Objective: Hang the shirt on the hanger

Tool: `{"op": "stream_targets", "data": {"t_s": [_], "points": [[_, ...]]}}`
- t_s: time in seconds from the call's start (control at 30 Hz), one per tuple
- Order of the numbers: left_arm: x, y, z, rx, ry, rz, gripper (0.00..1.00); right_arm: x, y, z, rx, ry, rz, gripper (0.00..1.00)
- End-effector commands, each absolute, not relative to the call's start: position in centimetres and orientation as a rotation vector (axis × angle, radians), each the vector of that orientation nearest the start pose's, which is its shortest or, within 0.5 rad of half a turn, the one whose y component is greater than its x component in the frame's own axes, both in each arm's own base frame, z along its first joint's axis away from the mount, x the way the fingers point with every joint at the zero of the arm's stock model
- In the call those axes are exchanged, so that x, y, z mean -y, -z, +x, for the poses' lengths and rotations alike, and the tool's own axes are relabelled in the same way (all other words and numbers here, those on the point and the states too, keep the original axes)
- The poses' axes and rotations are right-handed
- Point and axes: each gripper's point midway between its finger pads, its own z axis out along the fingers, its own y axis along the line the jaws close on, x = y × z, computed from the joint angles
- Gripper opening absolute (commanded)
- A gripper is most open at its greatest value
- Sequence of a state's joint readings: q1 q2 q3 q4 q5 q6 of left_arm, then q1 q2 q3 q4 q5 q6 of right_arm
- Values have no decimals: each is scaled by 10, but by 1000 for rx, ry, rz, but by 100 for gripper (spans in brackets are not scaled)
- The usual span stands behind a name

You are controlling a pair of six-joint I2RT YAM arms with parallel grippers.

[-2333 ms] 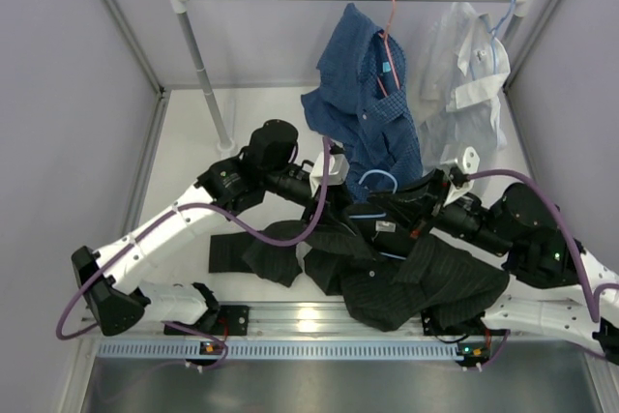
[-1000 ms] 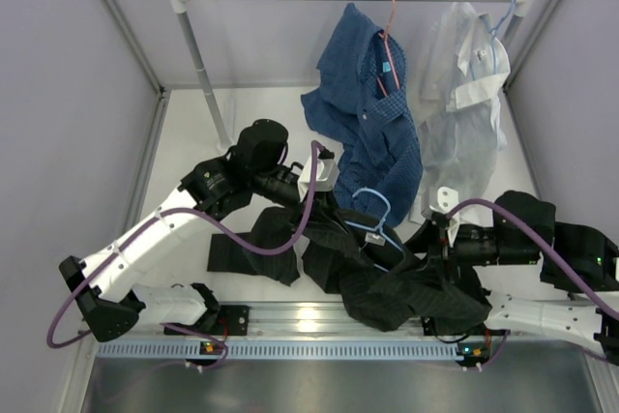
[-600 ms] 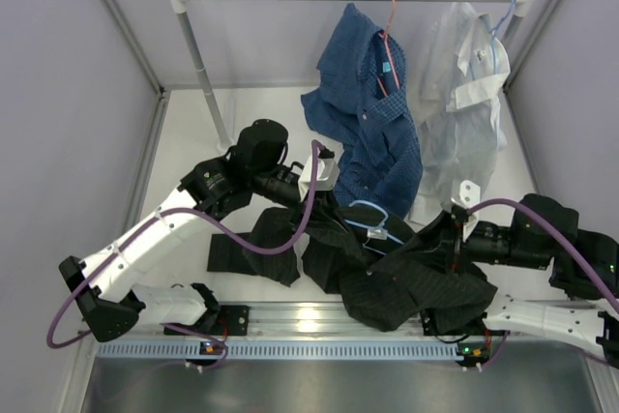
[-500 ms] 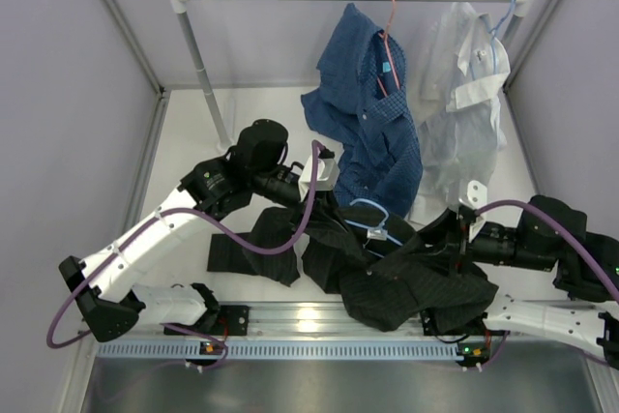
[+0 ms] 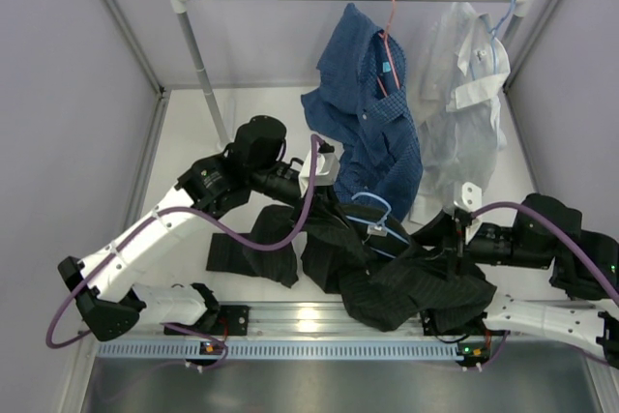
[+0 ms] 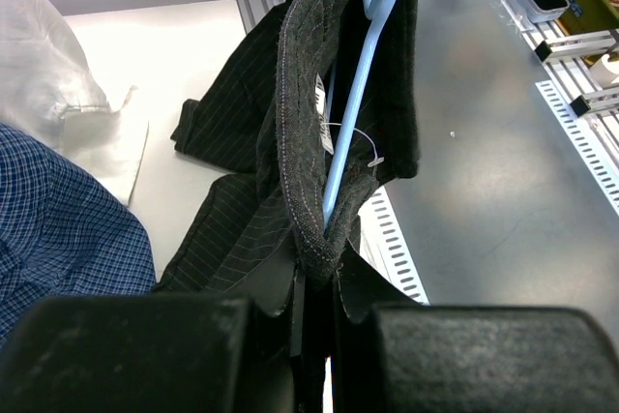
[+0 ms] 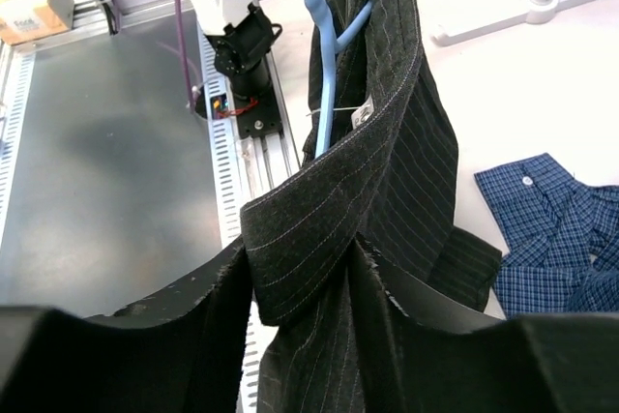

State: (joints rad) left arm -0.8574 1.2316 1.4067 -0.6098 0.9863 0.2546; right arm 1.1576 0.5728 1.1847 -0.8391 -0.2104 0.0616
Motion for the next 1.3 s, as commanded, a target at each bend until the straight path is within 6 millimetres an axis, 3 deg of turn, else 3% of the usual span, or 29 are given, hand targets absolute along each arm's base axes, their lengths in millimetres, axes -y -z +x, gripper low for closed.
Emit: {"op": "stream_targets", "data": {"t_s": [0.0,0.1,0.17,0.4,0.43,0.5,0.53,0.57,0.63,0.7,0.73,0.77,0.83,0.87,0.9,0.97,1.0,1.03,1.1,1.13,1.17,1.27], "points": [[326,-375,89,-1209,1397,1592,0,-203,-368,48,-1484,-1035,-1121,36],[325,-376,89,-1211,1399,1590,0,-203,-371,52,-1467,-1022,-1097,22],[325,-375,89,-1216,1398,1589,0,-202,-375,52,-1452,-1022,-1086,2],[325,-372,102,-1268,1332,1547,0,-187,-398,63,-1401,-1001,-941,0],[325,-373,108,-1287,1296,1523,9,-186,-400,64,-1396,-998,-931,0],[324,-377,113,-1307,1267,1488,58,-185,-402,66,-1395,-989,-917,0],[323,-380,120,-1327,1218,1450,94,-185,-403,66,-1395,-989,-917,0],[323,-384,126,-1326,1187,1419,98,-186,-402,67,-1397,-988,-916,0],[318,-395,135,-1344,1130,1341,98,-188,-402,69,-1406,-982,-914,0],[310,-406,159,-1407,1007,1187,98,-188,-402,74,-1424,-962,-891,0],[300,-418,165,-1410,956,1116,98,-188,-402,76,-1431,-953,-879,0],[286,-425,187,-1455,833,987,98,-184,-402,86,-1457,-915,-824,0],[256,-446,199,-1468,726,805,98,-184,-403,96,-1481,-880,-777,0],[226,-452,221,-1513,579,613,98,-184,-403,105,-1506,-851,-730,0],[198,-466,221,-1491,513,505,98,-184,-408,107,-1508,-851,-705,0],[154,-465,229,-1524,404,267,98,-187,-415,113,-1520,-861,-645,0],[109,-472,224,-1505,331,60,98,-194,-424,117,-1515,-872,-615,0],[96,-455,223,-1537,283,14,98,-196,-428,122,-1522,-868,-579,0],[67,-444,210,-1539,251,-78,98,-209,-443,131,-1532,-897,-509,0],[65,-419,211,-1595,200,-54,98,-212,-447,138,-1541,-884,-467,0],[61,-407,209,-1619,174,-49,98,-226,-445,147,-1577,-881,-436,0],[45,-366,207,-1679,62,-56,98,-242,-472,169,-1571,-883,-277,0]]}}
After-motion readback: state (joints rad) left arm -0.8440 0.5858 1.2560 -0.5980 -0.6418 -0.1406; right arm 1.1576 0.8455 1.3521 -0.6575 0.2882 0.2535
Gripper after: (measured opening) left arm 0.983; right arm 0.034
